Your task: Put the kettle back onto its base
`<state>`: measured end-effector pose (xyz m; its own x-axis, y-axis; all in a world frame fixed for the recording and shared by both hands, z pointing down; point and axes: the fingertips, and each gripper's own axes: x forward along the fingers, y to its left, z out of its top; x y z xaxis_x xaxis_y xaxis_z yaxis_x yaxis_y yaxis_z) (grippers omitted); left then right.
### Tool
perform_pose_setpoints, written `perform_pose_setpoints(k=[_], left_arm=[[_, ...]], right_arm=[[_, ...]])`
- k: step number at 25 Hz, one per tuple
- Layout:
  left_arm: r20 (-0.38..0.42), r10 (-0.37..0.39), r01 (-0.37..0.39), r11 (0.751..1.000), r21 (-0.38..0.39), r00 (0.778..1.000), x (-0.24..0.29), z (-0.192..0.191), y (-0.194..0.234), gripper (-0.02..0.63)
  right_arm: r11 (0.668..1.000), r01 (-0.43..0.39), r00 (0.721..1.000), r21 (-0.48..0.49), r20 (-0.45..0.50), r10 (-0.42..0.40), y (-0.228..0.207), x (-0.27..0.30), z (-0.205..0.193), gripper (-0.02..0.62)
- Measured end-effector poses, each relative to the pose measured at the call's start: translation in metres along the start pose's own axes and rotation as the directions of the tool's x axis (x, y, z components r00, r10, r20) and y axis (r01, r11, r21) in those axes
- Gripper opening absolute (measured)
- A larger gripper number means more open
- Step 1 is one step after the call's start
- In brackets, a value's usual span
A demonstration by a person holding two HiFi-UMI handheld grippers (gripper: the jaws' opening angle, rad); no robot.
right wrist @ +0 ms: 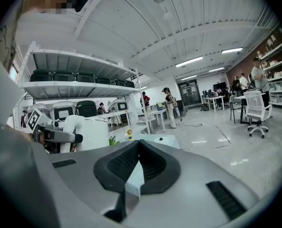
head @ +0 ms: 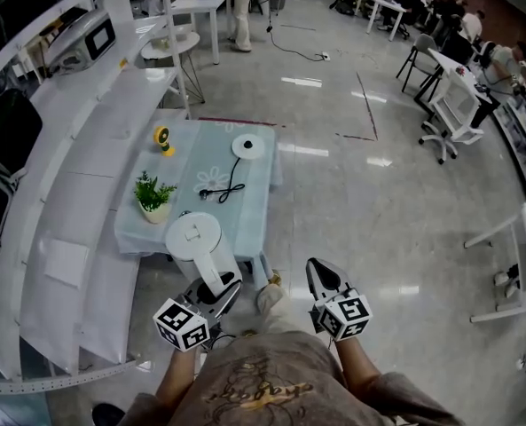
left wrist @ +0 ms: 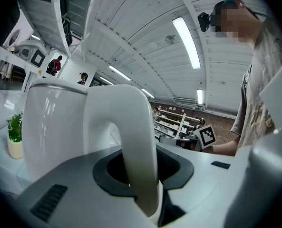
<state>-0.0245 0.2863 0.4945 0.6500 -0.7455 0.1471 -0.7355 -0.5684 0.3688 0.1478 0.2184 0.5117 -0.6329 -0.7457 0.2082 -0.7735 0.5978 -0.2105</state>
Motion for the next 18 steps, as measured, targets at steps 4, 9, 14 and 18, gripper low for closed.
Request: perform_pose_setpoints(k=[4, 9, 14, 18], left_arm=[[-0.011, 0.006, -0.006, 1.000, 0.014, 1.000, 0.013, 0.007, 0.020, 0.115], [-0.023, 0.012, -0.012, 1.000, 0.014, 1.000, 0.042, 0.024, 0.052, 0.115], [-0.022, 0.021, -0.021, 1.000, 0.002, 1.000, 0.077, 0.047, 0.080, 0.115], [-0.021, 0.033, -0.033, 0.999, -0.006, 0.999, 0.109, 0.067, 0.102, 0.115]], right_arm=[[1.000, -0.022, 1.000, 0.005, 0.002, 0.022, -0.004, 0.028, 0.005, 0.000], [0.999, -0.048, 0.999, 0.010, 0.000, 0.048, -0.020, 0.071, 0.017, 0.000], [0.997, -0.072, 0.997, 0.015, 0.001, 0.071, -0.046, 0.115, 0.039, 0.000], [0.995, -0.102, 0.995, 0.014, -0.005, 0.102, -0.068, 0.151, 0.059, 0.000]])
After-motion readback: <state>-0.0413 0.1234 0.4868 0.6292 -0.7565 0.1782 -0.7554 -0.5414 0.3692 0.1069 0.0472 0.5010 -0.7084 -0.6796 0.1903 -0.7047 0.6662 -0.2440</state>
